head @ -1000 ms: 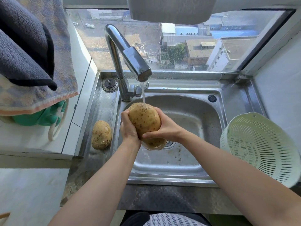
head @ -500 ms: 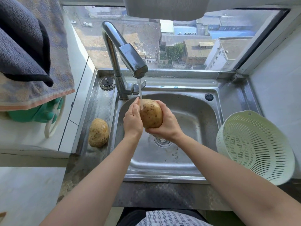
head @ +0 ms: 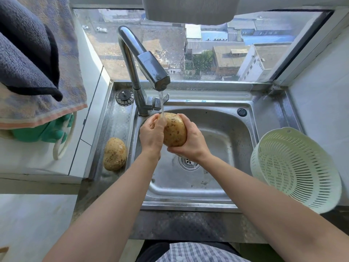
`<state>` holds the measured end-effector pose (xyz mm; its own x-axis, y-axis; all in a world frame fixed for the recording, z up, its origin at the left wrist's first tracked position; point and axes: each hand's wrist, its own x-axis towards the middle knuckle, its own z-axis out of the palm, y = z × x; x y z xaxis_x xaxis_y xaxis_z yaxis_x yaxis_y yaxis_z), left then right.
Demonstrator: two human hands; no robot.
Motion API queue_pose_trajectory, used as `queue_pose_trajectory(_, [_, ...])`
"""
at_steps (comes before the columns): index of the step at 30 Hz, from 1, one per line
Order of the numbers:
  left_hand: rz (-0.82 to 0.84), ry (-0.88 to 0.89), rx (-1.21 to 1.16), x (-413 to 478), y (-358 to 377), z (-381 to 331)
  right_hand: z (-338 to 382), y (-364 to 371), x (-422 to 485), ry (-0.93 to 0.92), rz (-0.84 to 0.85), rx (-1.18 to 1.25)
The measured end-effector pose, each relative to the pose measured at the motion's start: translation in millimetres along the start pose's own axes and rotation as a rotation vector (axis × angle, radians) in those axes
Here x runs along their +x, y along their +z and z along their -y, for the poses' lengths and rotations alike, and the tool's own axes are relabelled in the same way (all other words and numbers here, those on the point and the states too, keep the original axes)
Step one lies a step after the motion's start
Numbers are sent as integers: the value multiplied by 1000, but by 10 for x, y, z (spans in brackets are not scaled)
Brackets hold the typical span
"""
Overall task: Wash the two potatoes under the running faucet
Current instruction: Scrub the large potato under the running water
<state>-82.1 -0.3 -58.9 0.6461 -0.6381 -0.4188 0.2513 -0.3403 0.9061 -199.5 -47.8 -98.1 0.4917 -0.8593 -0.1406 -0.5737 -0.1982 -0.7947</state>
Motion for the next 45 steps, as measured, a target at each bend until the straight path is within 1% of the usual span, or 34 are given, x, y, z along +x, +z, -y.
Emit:
queue_pose_trajectory(5, [-9,-16,-27,-4,-28,3,-7,13,16,-2,16,-15])
queue_pose_trajectory(10, [27,-16,-40,18,-41,10,-10,12,20,7,22,-15])
queue_pose_trajectory(14, [-11,-37,-78,37,-49,27,-33,15,13,5,22,-26])
queue_pose_trajectory(19, [-1,-51,-44,57,-45,-1,-62,12,-10,-3,23,-41])
queue_pose_trajectory(23, [37,-46,-64,48,-45,-7,-78,-11,-9,13,21,-32])
queue_pose_trajectory(28, [11,-66,-40,80,-21,-7,-69,-13,-12,-2,32,-61])
queue_pose_trajectory(32, [62,-46,-48,95,-115,60,-56,-21,9,23,19,-15])
queue_pose_trajectory(34, [137,-43,-51,116,-169,121,-50,-30,40,44,19,-8])
queue_pose_trajectory(36, [235,-106,-69,127,-195,208,-22,-37,51,36,14,0])
queue_pose_trajectory(38, [266,-228,-76,74,-159,261,22,-19,43,39,25,52])
queue_pose_trajectory(40, [215,-309,-171,57,-103,320,88,12,31,70,65,159])
queue_pose_trajectory(42, [147,-288,-264,118,-79,395,144,15,48,135,131,278])
queue_pose_trajectory(45, [126,-228,-310,141,-98,416,254,-33,81,180,259,399])
